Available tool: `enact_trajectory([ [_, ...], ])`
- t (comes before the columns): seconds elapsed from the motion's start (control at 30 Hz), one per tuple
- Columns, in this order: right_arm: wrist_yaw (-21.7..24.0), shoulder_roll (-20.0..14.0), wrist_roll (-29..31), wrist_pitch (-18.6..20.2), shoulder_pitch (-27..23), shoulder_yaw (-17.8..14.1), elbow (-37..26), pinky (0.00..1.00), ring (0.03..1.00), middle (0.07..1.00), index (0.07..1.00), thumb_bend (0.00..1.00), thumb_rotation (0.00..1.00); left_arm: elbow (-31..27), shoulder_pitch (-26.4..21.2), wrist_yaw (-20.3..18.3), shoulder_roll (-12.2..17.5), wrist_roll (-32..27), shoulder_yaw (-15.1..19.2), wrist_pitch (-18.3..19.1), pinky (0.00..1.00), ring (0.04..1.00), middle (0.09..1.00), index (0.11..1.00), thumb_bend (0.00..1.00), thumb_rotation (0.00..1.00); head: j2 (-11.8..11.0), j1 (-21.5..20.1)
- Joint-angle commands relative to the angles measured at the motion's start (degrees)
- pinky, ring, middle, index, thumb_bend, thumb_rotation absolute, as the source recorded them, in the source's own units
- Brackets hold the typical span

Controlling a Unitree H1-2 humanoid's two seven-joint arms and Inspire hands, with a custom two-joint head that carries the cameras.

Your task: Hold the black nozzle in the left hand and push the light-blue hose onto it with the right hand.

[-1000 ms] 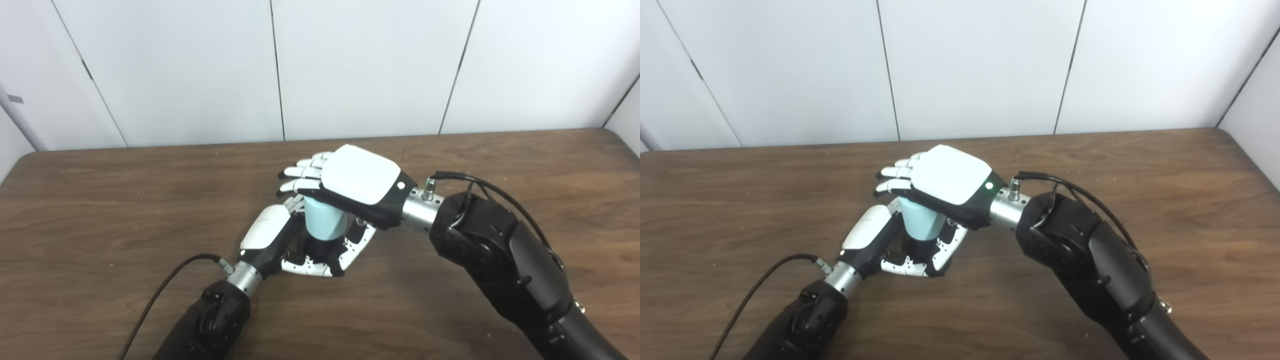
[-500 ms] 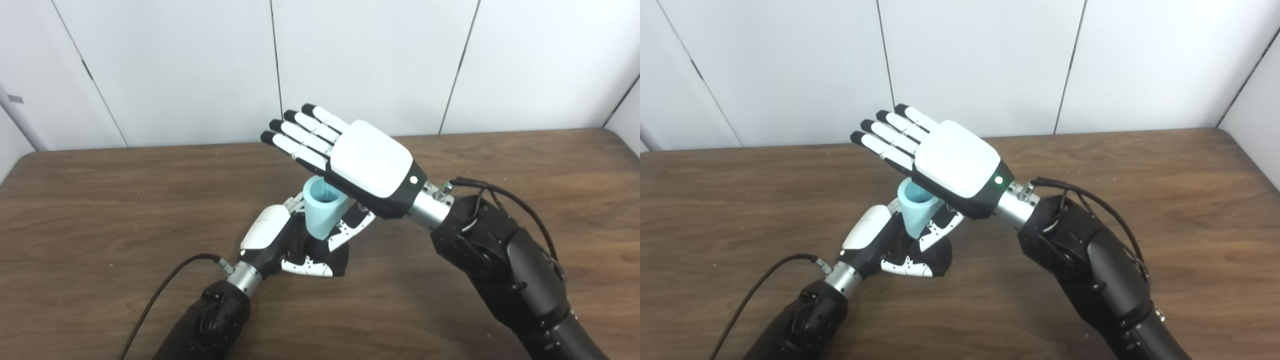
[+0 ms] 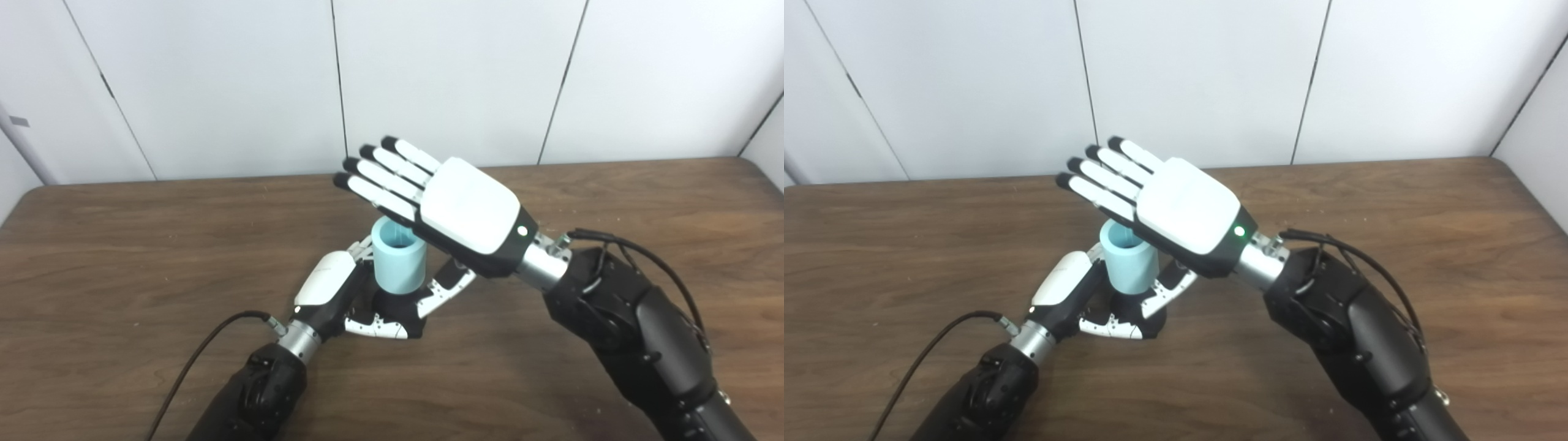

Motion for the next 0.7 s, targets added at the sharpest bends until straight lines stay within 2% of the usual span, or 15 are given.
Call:
enact_trajectory([
  [0.0, 1.6, -2.2, 5.1, -0.9, -2.0, -1.8, -3.7, 1.00, 1.000, 1.000, 1.000, 0.82, 0.49, 7.4, 11.7, -0.9, 0.5, 1.2, -3.3, 1.1, 1.00, 1.000, 0.912, 0.411, 0.75, 0.51, 0.1, 0.0],
  [0.2, 4.4, -3.3, 7.4, -0.8, -1.2, -2.1, -4.3, 1.00, 1.000, 1.000, 1.000, 0.82, 0.48, 7.7, 11.6, -0.8, 0.3, 1.4, -3.4, 1.1, 1.00, 1.000, 0.912, 0.412, 0.75, 0.51, 0.0, 0.1],
  [0.67, 3.1, -3.5, 6.9, -3.5, 1.6, -2.8, -3.3, 1.00, 1.000, 1.000, 1.000, 0.82, 0.49, 7.2, 11.7, -0.9, 0.6, 1.5, -3.4, 1.2, 1.00, 1.000, 0.911, 0.415, 0.75, 0.51, 0.3, 0.3],
])
